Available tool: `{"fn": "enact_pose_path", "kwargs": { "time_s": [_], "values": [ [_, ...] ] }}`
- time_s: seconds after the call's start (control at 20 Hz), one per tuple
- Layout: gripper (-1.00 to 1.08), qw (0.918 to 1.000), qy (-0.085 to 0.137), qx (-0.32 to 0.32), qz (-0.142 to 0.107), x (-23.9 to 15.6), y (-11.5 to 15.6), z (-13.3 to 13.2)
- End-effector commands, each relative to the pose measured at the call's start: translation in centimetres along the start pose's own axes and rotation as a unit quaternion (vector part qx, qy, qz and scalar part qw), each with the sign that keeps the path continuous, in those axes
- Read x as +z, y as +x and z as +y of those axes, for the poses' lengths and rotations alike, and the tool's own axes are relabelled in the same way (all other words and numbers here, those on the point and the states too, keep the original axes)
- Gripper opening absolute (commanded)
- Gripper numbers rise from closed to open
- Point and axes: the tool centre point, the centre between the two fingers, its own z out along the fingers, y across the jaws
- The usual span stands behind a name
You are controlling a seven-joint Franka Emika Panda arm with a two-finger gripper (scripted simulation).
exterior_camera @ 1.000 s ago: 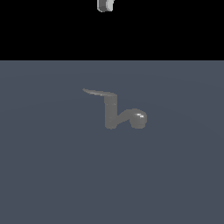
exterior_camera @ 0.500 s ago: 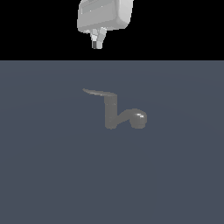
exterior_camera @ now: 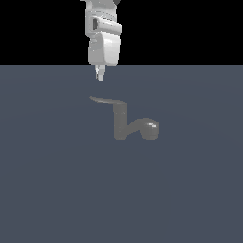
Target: Turn on the faucet by rotating a designated handle.
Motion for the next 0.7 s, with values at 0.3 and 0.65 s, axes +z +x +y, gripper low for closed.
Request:
{"fn": "enact_pose_path", "kwargs": {
  "time_s": [0.3,0.65],
  "values": [
    [-1.0,0.9959,0.001,0.084,0.035,5.3,0.2,-3.3],
    [-1.0,0.992,0.005,0.115,0.052,7.4,0.2,-4.5]
  ]
}}
